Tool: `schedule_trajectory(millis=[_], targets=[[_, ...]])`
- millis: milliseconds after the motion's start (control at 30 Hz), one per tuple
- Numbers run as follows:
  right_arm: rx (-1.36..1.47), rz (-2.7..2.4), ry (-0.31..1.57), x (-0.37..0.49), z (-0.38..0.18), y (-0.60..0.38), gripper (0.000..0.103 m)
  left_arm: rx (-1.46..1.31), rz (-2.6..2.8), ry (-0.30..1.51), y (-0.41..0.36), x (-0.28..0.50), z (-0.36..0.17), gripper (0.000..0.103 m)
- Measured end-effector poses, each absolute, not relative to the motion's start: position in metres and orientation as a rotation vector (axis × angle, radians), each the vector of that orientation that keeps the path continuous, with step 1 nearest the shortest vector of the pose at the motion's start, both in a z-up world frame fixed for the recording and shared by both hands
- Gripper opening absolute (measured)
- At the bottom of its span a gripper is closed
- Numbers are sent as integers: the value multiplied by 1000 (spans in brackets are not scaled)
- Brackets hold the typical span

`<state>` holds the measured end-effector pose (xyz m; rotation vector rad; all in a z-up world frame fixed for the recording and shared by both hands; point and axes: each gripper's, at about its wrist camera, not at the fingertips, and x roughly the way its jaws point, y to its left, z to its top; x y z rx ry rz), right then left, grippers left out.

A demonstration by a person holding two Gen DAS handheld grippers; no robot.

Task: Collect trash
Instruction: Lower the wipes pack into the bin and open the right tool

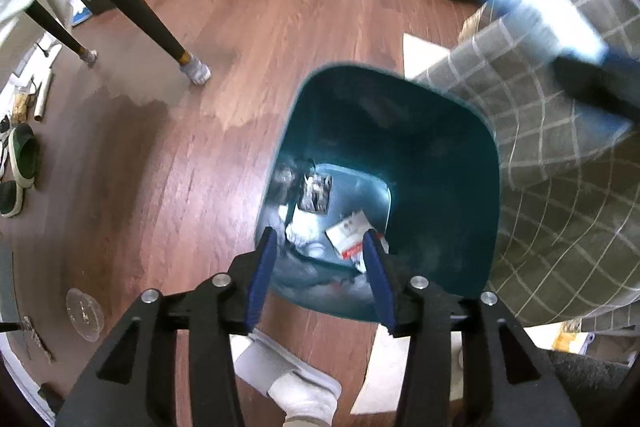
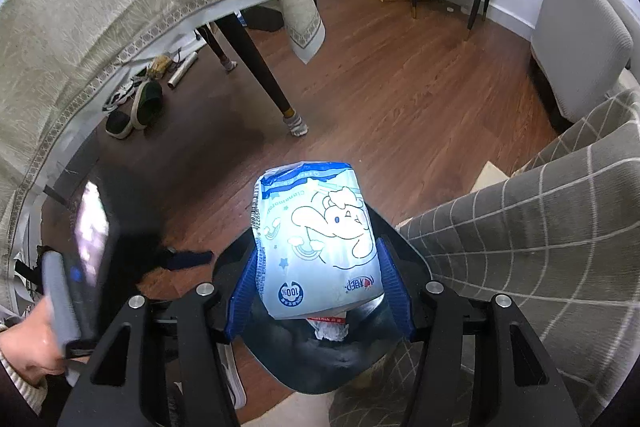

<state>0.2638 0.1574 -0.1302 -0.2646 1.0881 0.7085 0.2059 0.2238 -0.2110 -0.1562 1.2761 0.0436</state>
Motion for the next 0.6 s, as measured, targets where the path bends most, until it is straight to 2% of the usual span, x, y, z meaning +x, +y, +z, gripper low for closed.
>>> schedule_trajectory(millis=[400, 467, 533, 600], targets=[[-334, 684, 1226, 262, -190, 176, 58, -207, 98, 1000, 241, 196, -123, 52], [-347, 675, 1246, 261, -199, 178, 58, -219, 98, 974, 244, 195, -112, 55], [-360, 670, 1267, 259, -208, 179, 58, -218, 104, 946, 244, 193, -102, 63], [-374, 662, 1292, 257, -219, 180, 58, -219, 98, 910, 244, 190, -91, 65]])
